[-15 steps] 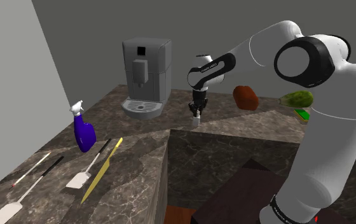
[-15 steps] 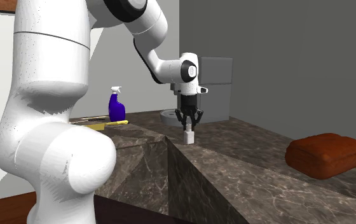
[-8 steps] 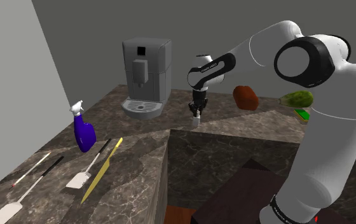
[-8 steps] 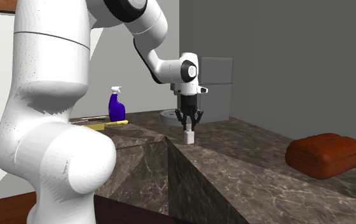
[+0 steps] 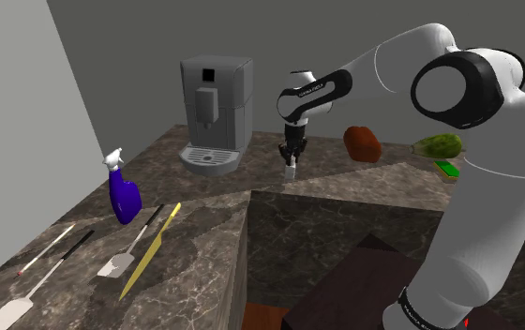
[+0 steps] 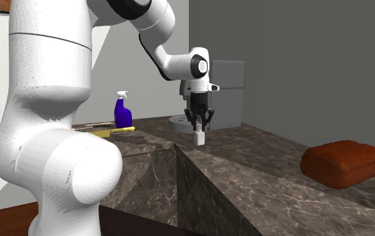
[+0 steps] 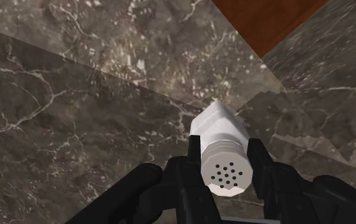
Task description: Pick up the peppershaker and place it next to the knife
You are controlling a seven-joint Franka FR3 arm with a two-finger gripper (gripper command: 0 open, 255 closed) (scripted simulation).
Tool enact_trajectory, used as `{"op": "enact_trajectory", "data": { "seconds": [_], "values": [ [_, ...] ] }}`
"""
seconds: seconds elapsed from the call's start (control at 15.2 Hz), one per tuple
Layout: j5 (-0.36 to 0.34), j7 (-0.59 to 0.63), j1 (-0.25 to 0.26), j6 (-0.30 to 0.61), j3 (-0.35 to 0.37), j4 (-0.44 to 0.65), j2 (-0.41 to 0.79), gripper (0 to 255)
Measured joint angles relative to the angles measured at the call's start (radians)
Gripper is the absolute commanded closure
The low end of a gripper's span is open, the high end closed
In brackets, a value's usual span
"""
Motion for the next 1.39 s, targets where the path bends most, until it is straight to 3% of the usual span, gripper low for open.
{"op": "enact_trajectory", "data": {
  "seconds": [1.39],
  "values": [
    [-0.008,0.000,0.002,-0.266,-0.001,0.195,-0.071,255]
  ]
}}
